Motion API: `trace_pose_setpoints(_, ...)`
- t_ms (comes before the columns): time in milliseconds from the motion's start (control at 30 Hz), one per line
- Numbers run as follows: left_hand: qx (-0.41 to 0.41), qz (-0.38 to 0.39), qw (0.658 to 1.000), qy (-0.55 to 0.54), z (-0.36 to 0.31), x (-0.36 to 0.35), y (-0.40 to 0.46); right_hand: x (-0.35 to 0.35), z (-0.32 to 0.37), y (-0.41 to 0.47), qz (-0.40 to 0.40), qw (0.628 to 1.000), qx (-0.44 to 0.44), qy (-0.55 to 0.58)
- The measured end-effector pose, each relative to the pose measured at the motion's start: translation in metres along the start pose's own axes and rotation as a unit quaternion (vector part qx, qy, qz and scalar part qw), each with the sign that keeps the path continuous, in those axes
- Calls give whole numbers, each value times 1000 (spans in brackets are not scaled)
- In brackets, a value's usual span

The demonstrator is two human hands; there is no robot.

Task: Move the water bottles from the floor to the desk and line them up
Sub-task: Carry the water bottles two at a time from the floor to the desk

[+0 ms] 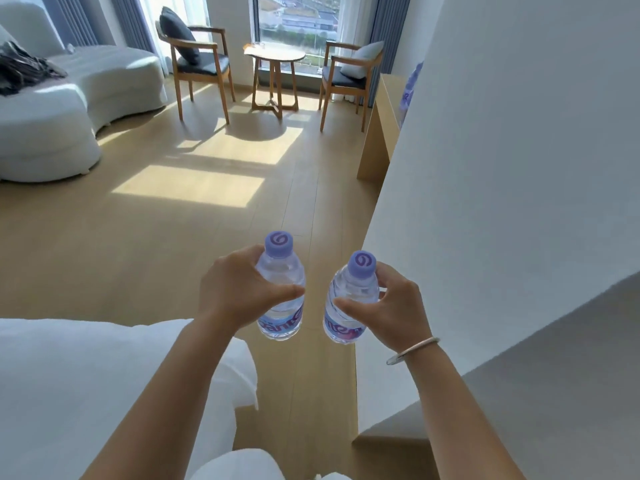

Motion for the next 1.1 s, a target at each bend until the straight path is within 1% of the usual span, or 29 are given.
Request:
trace_pose_setpoints(133,7,-12,1000,-20,-1,-6,81,-15,-18,75,3,1000,-9,-2)
trace_pose_setpoints(333,17,0,999,-30,9,-16,220,-49,-33,195,-11,1000,-19,-13)
trace_pose_setpoints(533,-13,57,998,-16,-3,-21,361,-85,-42,324,-42,998,-40,-7)
trace_pose_setpoints(633,-24,65,997,-19,-8,-22,429,-96,-46,380,-56,998,-42,0)
trace_pose_setpoints(733,-33,81,996,-11,-14,-30,488,-102,-54,429,-54,997,-55,-2)
trace_pose_setpoints(933,-31,110,993,-17,-20,-65,600,-114,-88,528,-58,994,-88,-5)
trace_pose_setpoints(1100,-39,131,990,-11,-32,-115,700,-117,-130,626,-58,992,-110,3)
Point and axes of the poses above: each hand's wrist, its own y-axis towards the middle knuckle, its own x-axis out of the back of the hand, z = x × y, the point moved 2 cm from there along y, towards the middle knuckle, and after that the axes turned 15 degrees about -y, right-handed, at the moved point
